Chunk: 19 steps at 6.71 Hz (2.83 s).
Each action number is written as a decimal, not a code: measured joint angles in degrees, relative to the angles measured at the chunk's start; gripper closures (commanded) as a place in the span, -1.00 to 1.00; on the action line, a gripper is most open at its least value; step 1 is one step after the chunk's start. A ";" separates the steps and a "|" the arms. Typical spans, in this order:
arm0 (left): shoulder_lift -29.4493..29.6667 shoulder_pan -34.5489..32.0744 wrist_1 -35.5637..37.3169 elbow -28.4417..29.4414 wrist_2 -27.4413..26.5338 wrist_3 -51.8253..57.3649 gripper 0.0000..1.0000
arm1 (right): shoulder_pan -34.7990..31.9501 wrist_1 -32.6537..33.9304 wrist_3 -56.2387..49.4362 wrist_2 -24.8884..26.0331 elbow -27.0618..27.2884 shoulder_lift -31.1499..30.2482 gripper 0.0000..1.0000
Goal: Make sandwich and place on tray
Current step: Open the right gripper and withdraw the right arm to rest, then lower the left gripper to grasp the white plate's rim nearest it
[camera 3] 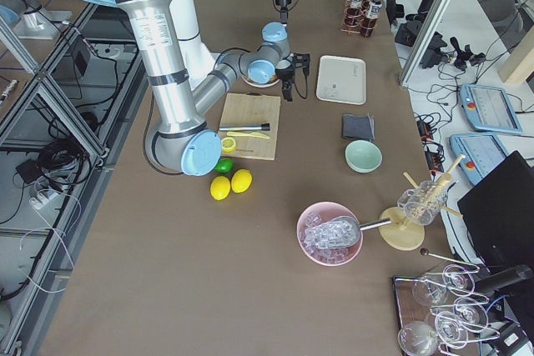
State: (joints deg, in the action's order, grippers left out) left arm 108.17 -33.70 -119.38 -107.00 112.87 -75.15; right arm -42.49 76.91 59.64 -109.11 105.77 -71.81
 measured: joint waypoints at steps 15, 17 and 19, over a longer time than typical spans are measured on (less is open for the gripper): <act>4.97 12.11 -5.73 8.52 -9.34 -4.49 0.28 | -40.30 18.98 -63.42 -21.03 -9.12 -10.92 -1.00; 5.77 12.34 -7.30 10.49 -9.40 -4.50 0.74 | -40.30 18.92 -63.42 -20.97 -9.32 -10.93 -1.00; 6.59 12.69 -7.98 11.27 -9.40 -4.56 1.00 | -40.30 18.90 -63.42 -20.96 -9.43 -10.97 -1.00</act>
State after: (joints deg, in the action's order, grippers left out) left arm 114.76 -21.01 -127.36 -95.73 103.47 -79.71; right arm -82.79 95.80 -3.78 -130.08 96.35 -82.79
